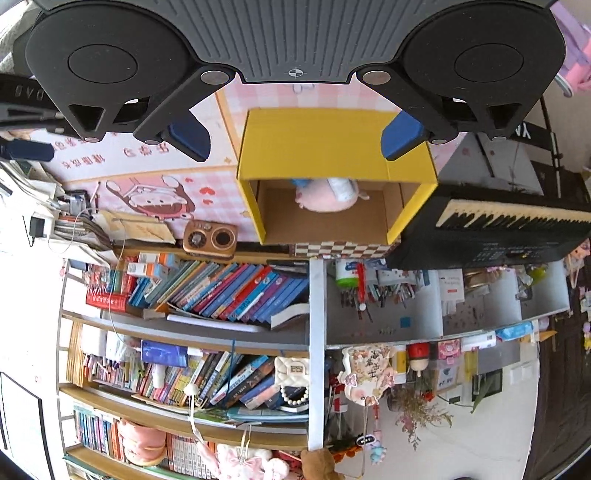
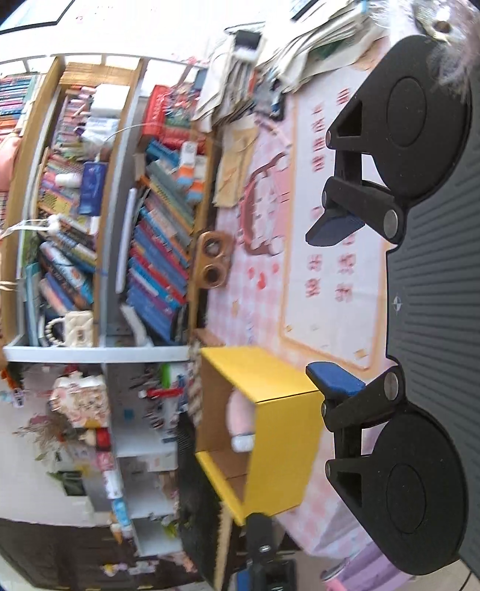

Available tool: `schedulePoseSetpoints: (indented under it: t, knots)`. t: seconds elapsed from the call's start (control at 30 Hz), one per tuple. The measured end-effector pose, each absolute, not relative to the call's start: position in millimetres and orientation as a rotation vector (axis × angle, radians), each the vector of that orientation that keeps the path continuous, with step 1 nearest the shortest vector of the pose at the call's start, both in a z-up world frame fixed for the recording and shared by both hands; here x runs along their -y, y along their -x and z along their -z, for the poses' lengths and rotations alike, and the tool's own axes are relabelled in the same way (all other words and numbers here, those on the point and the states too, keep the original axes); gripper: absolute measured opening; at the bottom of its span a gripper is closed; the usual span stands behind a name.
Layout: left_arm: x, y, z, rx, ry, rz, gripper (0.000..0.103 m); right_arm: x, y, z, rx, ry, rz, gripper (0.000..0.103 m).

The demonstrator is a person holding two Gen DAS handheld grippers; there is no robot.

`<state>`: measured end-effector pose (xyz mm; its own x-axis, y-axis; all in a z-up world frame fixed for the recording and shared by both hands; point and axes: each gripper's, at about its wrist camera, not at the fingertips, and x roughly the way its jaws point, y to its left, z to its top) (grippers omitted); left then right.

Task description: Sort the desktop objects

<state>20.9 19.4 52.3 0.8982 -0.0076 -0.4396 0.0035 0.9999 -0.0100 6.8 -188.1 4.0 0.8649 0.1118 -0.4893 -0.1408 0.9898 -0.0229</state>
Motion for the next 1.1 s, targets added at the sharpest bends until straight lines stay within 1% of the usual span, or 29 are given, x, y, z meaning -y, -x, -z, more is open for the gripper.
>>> schedulePoseSetpoints:
  t: [0.07, 0.17, 0.37, 0.5, 0.63, 0.97, 1.0, 1.03, 1.1]
  knots:
    - [-15, -17, -48, -0.47, -0.001, 0.01, 0.101, 189, -1, 1, -0.524, 0.058, -0.12, 0.068]
    - [-9, -12, -42, -0.488, -0.019, 0.015, 0.101, 190, 7, 5, -0.527, 0.049, -0.097, 0.071]
    - [-1, 1, -32, -0.512, -0.021, 0.013, 0.101, 192, 22, 12, -0.521, 0.024, -0.052, 0.074]
    - [3, 10, -25, -0.532, -0.035, 0.001, 0.101, 193, 31, 16, -0.52, 0.02, -0.041, 0.081]
    - [3, 15, -19, -0.55, -0.04, -0.012, 0.101, 193, 36, 21, -0.535, 0.019, -0.038, 0.084]
    - [7, 19, -16, -0.57, -0.037, -0.002, 0.101, 194, 44, 26, -0.55, 0.019, -0.035, 0.088]
    - [8, 19, -16, -0.572, -0.039, 0.001, 0.101, 195, 45, 26, -0.551, 0.018, -0.034, 0.089]
    - [9, 19, -16, -0.573, -0.04, 0.005, 0.101, 195, 46, 26, -0.55, 0.016, -0.033, 0.093]
    - [10, 20, -16, -0.573, -0.045, 0.005, 0.103, 197, 48, 26, -0.546, 0.013, -0.029, 0.094]
